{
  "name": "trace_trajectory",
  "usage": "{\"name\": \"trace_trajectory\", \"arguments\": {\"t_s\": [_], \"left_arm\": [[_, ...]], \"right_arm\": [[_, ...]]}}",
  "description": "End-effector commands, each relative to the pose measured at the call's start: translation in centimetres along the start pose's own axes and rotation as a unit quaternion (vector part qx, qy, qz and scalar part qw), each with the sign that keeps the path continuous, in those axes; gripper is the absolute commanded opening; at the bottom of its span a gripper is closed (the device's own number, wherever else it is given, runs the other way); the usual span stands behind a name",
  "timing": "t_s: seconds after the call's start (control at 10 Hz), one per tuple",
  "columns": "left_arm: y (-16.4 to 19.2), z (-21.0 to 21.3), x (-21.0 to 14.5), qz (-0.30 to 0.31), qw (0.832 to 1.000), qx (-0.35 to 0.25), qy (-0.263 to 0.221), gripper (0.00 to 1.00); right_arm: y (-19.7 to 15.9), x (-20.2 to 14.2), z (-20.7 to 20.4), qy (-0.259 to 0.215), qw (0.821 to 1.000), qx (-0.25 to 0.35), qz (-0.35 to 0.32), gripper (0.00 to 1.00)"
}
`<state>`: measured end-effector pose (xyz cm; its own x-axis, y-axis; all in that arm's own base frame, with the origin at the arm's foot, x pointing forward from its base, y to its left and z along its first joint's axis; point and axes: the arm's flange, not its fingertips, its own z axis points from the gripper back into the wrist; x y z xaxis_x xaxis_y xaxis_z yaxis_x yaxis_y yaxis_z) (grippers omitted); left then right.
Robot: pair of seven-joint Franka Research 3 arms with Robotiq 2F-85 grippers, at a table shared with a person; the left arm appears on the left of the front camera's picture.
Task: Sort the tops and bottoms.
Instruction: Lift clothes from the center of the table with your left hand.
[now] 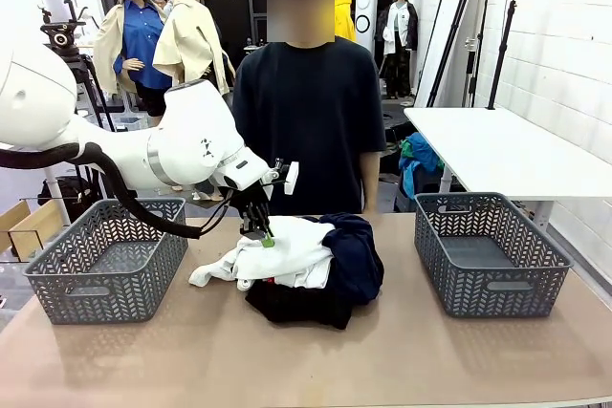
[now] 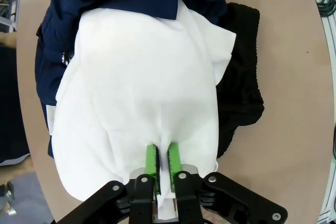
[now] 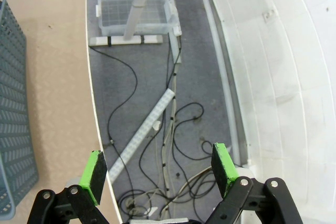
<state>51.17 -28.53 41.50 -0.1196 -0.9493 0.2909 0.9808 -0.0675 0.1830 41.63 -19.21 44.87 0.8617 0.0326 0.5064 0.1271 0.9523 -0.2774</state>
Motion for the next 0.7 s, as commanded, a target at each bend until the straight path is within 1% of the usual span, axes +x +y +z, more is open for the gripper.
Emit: {"name": "trace_trajectory", "arguments": {"t_s": [0.0, 0.4, 0.6], "left_arm": [[0.0, 0.4, -0.2, 0.013, 1.0, -0.015, -0.009, 0.0], [0.5, 2.5, -0.3, 0.031, 0.999, -0.013, -0.016, 0.0], [1.7, 6.0, -0.4, 0.046, 0.998, 0.024, -0.019, 0.0]], "right_arm": [[0.0, 0.1, 0.0, 0.001, 1.0, -0.001, 0.002, 1.0], [0.0, 0.1, 0.0, 0.001, 1.0, -0.001, 0.002, 1.0], [0.0, 0.1, 0.0, 0.001, 1.0, -0.001, 0.002, 1.0]]}}
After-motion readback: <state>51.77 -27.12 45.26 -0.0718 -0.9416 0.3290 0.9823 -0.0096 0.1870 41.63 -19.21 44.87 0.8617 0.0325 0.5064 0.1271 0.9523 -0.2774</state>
